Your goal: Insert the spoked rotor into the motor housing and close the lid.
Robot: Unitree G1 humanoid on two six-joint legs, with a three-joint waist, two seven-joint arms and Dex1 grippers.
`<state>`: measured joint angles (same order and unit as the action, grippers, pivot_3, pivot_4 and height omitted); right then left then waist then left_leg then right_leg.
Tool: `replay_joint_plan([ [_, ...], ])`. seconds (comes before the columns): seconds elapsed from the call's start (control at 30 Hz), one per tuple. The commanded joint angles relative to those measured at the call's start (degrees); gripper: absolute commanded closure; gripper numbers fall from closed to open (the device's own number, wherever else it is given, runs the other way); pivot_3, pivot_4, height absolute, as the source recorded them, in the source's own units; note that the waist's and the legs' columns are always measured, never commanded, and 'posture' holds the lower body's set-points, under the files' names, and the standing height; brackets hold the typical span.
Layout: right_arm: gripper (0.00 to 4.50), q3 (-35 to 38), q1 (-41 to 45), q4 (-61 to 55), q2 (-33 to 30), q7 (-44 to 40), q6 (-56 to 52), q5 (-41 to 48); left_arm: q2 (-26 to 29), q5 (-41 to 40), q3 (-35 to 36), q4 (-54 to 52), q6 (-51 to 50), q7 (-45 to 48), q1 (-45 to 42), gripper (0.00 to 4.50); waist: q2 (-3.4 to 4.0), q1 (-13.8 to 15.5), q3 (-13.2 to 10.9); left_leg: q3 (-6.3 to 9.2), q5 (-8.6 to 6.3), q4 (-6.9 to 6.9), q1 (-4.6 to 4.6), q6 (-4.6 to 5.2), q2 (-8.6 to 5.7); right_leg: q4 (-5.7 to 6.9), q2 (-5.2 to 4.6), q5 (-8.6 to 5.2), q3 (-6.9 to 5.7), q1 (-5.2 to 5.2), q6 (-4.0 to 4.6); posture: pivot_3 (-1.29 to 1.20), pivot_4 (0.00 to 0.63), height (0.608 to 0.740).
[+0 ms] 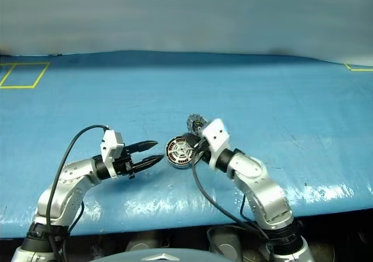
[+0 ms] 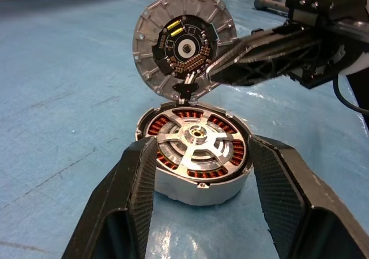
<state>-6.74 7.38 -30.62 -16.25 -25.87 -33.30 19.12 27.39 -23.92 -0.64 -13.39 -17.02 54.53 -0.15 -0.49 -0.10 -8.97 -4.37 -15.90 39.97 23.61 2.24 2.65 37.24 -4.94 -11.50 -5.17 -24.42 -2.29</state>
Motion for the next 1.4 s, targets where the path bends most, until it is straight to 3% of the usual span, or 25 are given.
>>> replay_joint_plan([
  [0.03,4.50,6.36,3.33,-4.28,0.30,2.48,2.57,1.86,-0.43,-1.98,-0.61,-2.72,-0.25,-0.12,0.37,1.85,0.00,-0.02,0.00,0.00,0.01,0.00,0.00,-0.01,0.00,0.01,0.01,-0.01,0.00,-0.01,-0.02,0.00,0.150,0.740],
  [0.13,4.50,8.15,6.29,-2.50,0.43,4.79,3.17,0.51,-0.78,-2.11,-1.13,-2.81,-0.39,-0.64,-0.45,1.85,0.02,-0.16,0.00,0.00,0.04,0.00,-0.02,-0.07,0.06,0.01,0.08,-0.04,0.00,-0.02,-0.05,0.00,0.150,0.740],
  [0.27,4.50,5.40,10.76,3.73,0.11,12.62,0.26,-8.49,-1.10,-2.37,-1.80,-1.84,0.60,-0.10,-1.94,1.85,0.02,-0.41,0.00,-0.03,0.08,0.00,-0.02,-0.11,0.09,0.04,0.12,-0.01,0.02,-0.04,0.02,0.00,0.150,0.740],
  [0.4,4.50,0.78,12.77,9.42,0.51,14.02,-6.89,-11.45,-0.14,1.76,-4.78,-0.88,4.29,0.88,-3.10,1.85,0.02,-0.51,0.01,-0.05,0.09,-0.01,0.00,-0.10,0.09,0.04,0.12,0.12,0.04,-0.07,0.23,0.00,0.150,0.740],
  [0.57,4.50,-1.01,12.94,12.48,1.79,15.04,-7.54,-13.68,0.53,2.90,-6.31,-1.70,5.86,1.57,-3.39,1.85,0.04,-0.52,-0.01,-0.07,0.09,-0.10,0.05,-0.11,0.08,0.01,0.12,0.12,0.06,-0.12,0.25,0.00,0.150,0.740],
  [0.67,4.50,-2.39,12.06,10.91,0.98,12.46,-7.28,-13.28,0.31,1.32,-4.96,-2.23,5.70,1.07,-3.16,1.85,0.04,-0.53,-0.01,-0.06,0.08,-0.11,0.06,-0.08,0.08,-0.03,0.12,0.12,0.06,-0.12,0.23,0.00,0.150,0.740],
  [0.77,4.50,-3.94,10.12,3.32,-0.27,3.11,-5.33,-6.47,1.98,1.85,-4.25,-2.25,6.54,1.61,-2.39,1.85,0.05,-0.53,-0.01,-0.05,0.07,-0.12,0.06,-0.08,0.09,-0.04,0.13,0.06,0.05,-0.13,0.13,0.00,0.150,0.740],
  [0.9,4.50,-8.00,8.17,-0.04,-4.37,-2.83,-4.46,-5.70,3.14,1.16,-3.09,-2.08,5.93,1.51,-1.84,1.85,0.05,-0.56,-0.01,-0.04,0.07,-0.22,0.02,-0.08,0.13,-0.11,0.17,-0.03,0.04,-0.11,0.02,0.00,0.150,0.740],
  [1.4,4.50,-11.74,3.97,6.44,-3.41,-3.51,-3.54,-6.60,3.15,1.06,-2.70,-2.39,5.15,0.63,-1.50,1.85,0.04,-0.39,-0.01,-0.05,0.08,-0.20,0.02,-0.10,0.17,-0.15,0.20,0.00,0.03,-0.08,0.04,0.00,0.150,0.740],
])
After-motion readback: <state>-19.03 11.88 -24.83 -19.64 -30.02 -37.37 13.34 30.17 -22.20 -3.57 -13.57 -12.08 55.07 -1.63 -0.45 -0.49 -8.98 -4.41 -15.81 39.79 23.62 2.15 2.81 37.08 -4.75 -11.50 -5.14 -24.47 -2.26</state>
